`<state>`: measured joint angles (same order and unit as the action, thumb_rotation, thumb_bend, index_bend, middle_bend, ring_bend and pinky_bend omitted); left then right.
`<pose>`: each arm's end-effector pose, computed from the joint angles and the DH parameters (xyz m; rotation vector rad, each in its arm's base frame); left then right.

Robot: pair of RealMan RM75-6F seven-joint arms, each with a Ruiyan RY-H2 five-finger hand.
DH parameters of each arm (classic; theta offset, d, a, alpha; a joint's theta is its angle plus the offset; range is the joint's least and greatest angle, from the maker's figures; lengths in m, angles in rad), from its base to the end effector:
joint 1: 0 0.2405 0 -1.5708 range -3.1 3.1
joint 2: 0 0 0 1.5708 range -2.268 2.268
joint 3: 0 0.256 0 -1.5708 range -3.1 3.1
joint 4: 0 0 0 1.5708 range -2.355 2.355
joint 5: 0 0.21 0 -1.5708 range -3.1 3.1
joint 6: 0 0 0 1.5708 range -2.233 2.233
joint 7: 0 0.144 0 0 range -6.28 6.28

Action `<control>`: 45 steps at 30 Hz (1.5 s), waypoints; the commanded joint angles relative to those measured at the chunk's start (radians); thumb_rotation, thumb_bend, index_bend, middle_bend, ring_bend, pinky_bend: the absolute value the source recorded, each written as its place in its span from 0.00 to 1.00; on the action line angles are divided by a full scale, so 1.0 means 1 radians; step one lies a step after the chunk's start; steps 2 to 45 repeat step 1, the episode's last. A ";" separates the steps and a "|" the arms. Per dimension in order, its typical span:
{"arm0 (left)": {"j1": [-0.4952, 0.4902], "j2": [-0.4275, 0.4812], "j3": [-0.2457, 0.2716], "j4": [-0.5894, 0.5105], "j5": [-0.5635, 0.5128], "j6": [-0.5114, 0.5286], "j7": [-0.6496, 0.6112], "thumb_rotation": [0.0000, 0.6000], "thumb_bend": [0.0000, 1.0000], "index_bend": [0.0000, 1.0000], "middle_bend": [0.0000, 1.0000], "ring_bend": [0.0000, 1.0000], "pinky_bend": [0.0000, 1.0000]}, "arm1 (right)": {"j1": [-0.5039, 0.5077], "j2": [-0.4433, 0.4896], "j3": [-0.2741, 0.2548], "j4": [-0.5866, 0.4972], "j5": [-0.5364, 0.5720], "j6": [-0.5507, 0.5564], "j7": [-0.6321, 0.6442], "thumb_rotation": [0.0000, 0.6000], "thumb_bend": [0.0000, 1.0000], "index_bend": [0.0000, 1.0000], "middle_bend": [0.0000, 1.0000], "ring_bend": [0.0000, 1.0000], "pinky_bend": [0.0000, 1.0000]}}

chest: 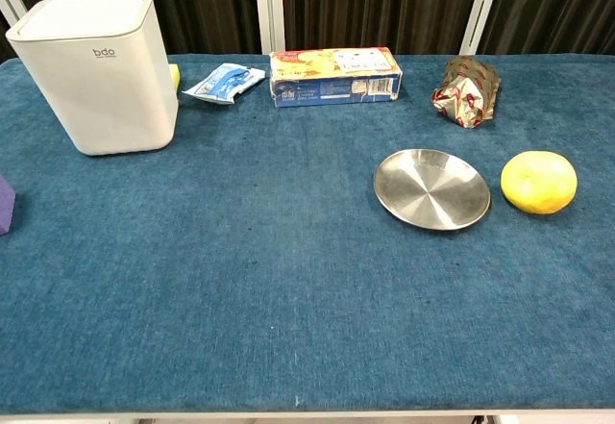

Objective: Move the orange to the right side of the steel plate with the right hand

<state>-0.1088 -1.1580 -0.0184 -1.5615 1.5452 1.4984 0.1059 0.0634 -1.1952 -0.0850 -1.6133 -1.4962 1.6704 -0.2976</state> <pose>-0.3091 0.1822 0.1461 -1.4803 -0.7895 -0.8479 -0.3078 -0.1455 0.1423 1.4068 -0.7143 0.7354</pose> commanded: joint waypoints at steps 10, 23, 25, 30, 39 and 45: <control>-0.002 -0.004 -0.004 -0.001 -0.004 -0.001 0.010 1.00 0.14 0.00 0.00 0.00 0.02 | 0.003 0.011 0.009 0.029 -0.009 -0.035 0.044 1.00 0.34 0.00 0.00 0.00 0.00; -0.002 -0.004 -0.004 -0.001 -0.004 -0.001 0.010 1.00 0.14 0.00 0.00 0.00 0.02 | 0.003 0.011 0.009 0.029 -0.009 -0.035 0.044 1.00 0.34 0.00 0.00 0.00 0.00; -0.002 -0.004 -0.004 -0.001 -0.004 -0.001 0.010 1.00 0.14 0.00 0.00 0.00 0.02 | 0.003 0.011 0.009 0.029 -0.009 -0.035 0.044 1.00 0.34 0.00 0.00 0.00 0.00; -0.002 -0.004 -0.004 -0.001 -0.004 -0.001 0.010 1.00 0.14 0.00 0.00 0.00 0.02 | 0.003 0.011 0.009 0.029 -0.009 -0.035 0.044 1.00 0.34 0.00 0.00 0.00 0.00; -0.002 -0.004 -0.004 -0.001 -0.004 -0.001 0.010 1.00 0.14 0.00 0.00 0.00 0.02 | 0.003 0.011 0.009 0.029 -0.009 -0.035 0.044 1.00 0.34 0.00 0.00 0.00 0.00; -0.002 -0.004 -0.004 -0.001 -0.004 -0.001 0.010 1.00 0.14 0.00 0.00 0.00 0.02 | 0.003 0.011 0.009 0.029 -0.009 -0.035 0.044 1.00 0.34 0.00 0.00 0.00 0.00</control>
